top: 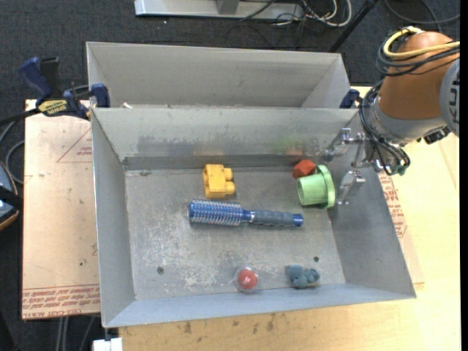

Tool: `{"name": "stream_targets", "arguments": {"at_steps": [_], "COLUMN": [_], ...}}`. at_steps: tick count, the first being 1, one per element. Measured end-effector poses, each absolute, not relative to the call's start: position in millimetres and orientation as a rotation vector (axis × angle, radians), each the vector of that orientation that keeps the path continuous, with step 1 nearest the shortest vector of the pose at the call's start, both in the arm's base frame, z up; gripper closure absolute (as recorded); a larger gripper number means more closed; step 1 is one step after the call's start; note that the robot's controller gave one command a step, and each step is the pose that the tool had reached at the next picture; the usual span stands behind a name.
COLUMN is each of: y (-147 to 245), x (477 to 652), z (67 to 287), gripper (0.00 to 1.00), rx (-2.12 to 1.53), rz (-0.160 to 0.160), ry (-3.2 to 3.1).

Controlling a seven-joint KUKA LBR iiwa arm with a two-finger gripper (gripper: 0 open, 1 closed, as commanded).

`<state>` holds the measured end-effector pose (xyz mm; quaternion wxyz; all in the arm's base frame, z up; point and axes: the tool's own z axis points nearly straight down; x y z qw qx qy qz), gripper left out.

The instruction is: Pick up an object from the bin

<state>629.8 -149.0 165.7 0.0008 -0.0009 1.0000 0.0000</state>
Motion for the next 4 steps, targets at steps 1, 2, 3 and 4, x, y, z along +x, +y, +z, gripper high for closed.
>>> {"name": "stream_targets", "arguments": {"at_steps": [1, 2, 3, 4], "y": [-140.7, -140.0, -139.3, -69.5], "x": [655.1, 654.7, 656.1, 636.9], "z": [109.8, 106.1, 107.3, 309.0], "gripper": [0.00, 0.00, 1.00, 1.00], "rx": [-0.110, -0.046, -0.047, -0.432], "rz": [-0.004, -0.003, -0.002, -0.002], "ry": [3.123, 3.123, 3.118, 3.098]}}
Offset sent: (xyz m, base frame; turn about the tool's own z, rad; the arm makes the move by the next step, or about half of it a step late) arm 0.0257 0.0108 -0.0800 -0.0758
